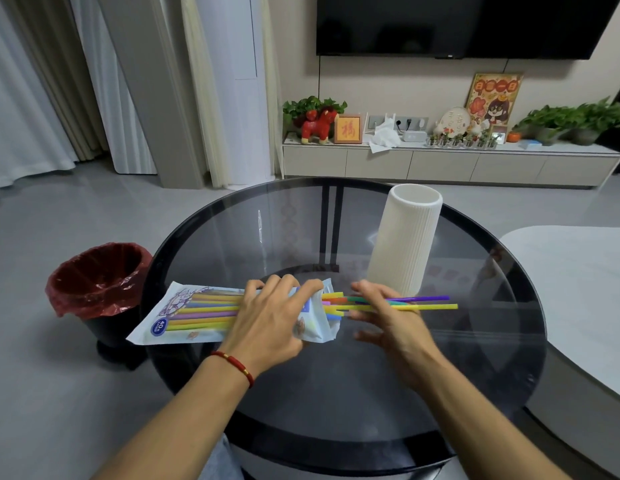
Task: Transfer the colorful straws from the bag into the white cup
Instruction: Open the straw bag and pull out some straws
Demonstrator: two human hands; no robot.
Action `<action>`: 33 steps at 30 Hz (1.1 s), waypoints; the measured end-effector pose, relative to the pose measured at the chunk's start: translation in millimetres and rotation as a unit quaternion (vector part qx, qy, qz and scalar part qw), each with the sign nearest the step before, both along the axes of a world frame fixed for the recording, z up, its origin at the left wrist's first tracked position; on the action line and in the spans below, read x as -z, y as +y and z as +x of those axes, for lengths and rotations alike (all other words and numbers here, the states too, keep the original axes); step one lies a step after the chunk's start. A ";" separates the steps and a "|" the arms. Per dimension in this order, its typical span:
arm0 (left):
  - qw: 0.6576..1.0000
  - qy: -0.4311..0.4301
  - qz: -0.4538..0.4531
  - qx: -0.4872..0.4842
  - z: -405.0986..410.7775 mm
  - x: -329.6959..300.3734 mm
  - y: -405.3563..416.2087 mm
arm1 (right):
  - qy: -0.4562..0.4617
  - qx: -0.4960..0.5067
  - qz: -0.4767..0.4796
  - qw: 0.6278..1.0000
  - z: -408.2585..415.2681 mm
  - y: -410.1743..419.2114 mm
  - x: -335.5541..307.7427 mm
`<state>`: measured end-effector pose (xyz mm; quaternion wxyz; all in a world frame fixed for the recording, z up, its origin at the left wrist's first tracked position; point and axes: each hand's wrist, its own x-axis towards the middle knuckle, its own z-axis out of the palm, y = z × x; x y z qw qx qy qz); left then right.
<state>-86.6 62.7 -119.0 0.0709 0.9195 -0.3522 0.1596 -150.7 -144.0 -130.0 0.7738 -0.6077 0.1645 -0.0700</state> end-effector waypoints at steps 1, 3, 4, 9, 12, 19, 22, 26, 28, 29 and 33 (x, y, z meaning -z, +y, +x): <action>1.000 -0.006 -0.003 0.007 -1.4 0.3 -1.3 | -0.004 -0.007 0.014 1.000 1.2 7.8 2.5; 1.000 -0.017 -0.008 0.014 -2.4 0.3 -2.4 | -0.016 0.017 0.013 1.000 3.5 14.0 2.8; 1.000 -0.020 -0.009 0.014 -2.1 0.1 -2.6 | -0.025 0.039 -0.002 0.999 4.7 11.5 2.2; 0.999 0.006 0.015 -0.031 3.5 3.7 2.3 | -0.027 0.085 -0.030 0.996 3.3 -23.7 -9.3; 0.997 0.035 0.051 -0.051 8.2 10.0 7.8 | -0.048 0.089 -0.001 0.995 -3.3 -42.7 -16.5; 0.996 0.075 -0.042 0.034 -4.1 4.1 -37.4 | -0.104 0.024 -0.131 0.986 -10.9 -39.3 -28.3; 0.996 0.085 -0.027 0.015 -1.4 9.2 -47.2 | -0.143 0.039 -0.129 0.980 -17.3 -50.1 -38.9; 0.995 0.095 -0.027 0.018 -1.2 9.5 -48.9 | -0.158 0.085 -0.072 0.981 -19.6 -50.0 -46.9; 0.995 0.091 -0.036 0.025 -1.8 7.9 -49.1 | -0.154 0.106 -0.067 0.980 -15.3 -34.6 -42.8; 0.995 0.088 -0.037 0.026 -2.5 6.8 -49.4 | -0.149 0.118 -0.061 0.980 -13.2 -25.4 -40.2; 0.994 0.089 -0.053 0.038 -7.8 6.9 -51.3 | -0.122 0.140 -0.088 0.979 -8.2 -0.2 -33.2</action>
